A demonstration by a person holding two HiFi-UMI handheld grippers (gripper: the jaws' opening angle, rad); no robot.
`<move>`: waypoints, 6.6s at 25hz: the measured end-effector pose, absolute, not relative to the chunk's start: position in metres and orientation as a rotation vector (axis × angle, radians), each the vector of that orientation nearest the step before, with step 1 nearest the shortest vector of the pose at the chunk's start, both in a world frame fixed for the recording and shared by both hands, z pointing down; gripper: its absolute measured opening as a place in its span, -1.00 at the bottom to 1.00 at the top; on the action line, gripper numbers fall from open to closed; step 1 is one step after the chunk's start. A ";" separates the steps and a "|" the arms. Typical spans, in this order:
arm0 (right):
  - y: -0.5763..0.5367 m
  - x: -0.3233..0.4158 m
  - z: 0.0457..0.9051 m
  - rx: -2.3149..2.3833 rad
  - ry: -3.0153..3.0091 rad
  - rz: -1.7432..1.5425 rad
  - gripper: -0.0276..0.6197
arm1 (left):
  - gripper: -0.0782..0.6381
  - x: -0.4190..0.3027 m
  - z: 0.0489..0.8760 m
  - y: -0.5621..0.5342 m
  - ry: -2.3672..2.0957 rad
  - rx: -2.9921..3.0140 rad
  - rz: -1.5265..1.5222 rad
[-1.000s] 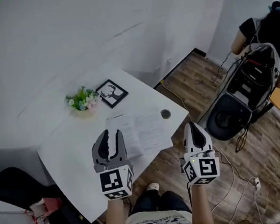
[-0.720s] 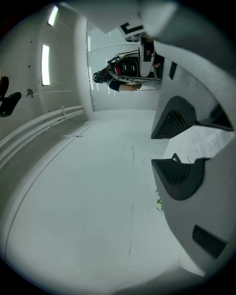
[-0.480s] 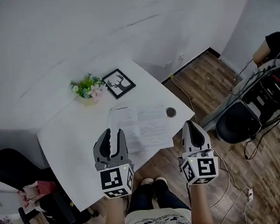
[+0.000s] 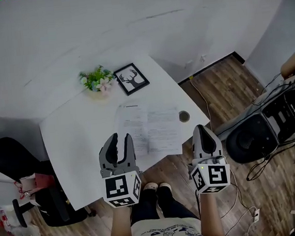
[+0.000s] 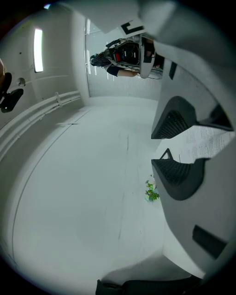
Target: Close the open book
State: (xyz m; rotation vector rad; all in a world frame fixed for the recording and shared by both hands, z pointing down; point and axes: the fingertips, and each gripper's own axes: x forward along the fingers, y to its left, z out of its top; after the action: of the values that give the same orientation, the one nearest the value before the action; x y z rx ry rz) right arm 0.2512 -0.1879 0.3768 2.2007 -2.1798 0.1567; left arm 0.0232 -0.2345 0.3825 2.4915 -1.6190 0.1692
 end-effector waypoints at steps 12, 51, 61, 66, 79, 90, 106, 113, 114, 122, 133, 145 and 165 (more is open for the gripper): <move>-0.197 0.243 0.404 2.066 -2.267 0.223 -0.83 | -0.45 0.021 0.424 -0.213 -1.599 2.345 0.138; -0.213 0.201 0.467 1.916 -2.268 0.355 -0.83 | -0.24 -0.008 0.630 -0.199 -1.127 1.309 -0.482; -0.212 0.206 0.463 1.936 -2.249 0.347 -0.83 | -0.22 -0.008 0.646 -0.203 -1.094 1.223 -0.524; -0.213 0.209 0.464 1.943 -2.237 0.345 -0.83 | -0.22 -0.007 0.650 -0.208 -1.087 1.202 -0.530; -0.217 0.212 0.463 1.951 -2.228 0.339 -0.83 | -0.20 -0.005 0.661 -0.215 -1.087 1.168 -0.507; -0.219 0.211 0.466 1.945 -2.222 0.346 -0.83 | -0.20 -0.005 0.662 -0.219 -1.083 1.155 -0.522; -0.221 0.209 0.469 1.937 -2.221 0.353 -0.83 | -0.48 -0.013 0.665 -0.222 -1.128 1.178 -0.494; -0.222 0.211 0.466 1.949 -2.217 0.353 -0.83 | -0.61 -0.013 0.658 -0.223 -1.133 1.253 -0.472; -0.222 0.211 0.466 1.950 -2.218 0.354 -0.83 | -0.61 -0.013 0.656 -0.223 -1.133 1.271 -0.467; -0.225 0.206 0.460 1.952 -2.230 0.343 -0.83 | -0.65 -0.008 0.640 -0.229 -1.125 1.399 -0.400; -0.222 0.214 0.451 1.998 -2.210 0.328 -0.83 | -0.67 0.012 0.619 -0.238 -1.095 1.578 -0.277; -0.206 0.242 0.447 2.101 -2.130 0.329 -0.83 | -0.67 0.060 0.606 -0.237 -1.002 1.757 -0.111; -0.161 0.297 0.453 2.280 -1.956 0.370 -0.83 | -0.67 0.133 0.618 -0.202 -0.855 2.004 0.244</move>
State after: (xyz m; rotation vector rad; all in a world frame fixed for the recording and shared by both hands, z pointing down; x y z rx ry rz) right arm 0.2973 -0.1614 0.4534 2.2797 -1.9561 0.3697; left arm 0.1329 -0.2020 0.6183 2.0037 -0.8547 0.2437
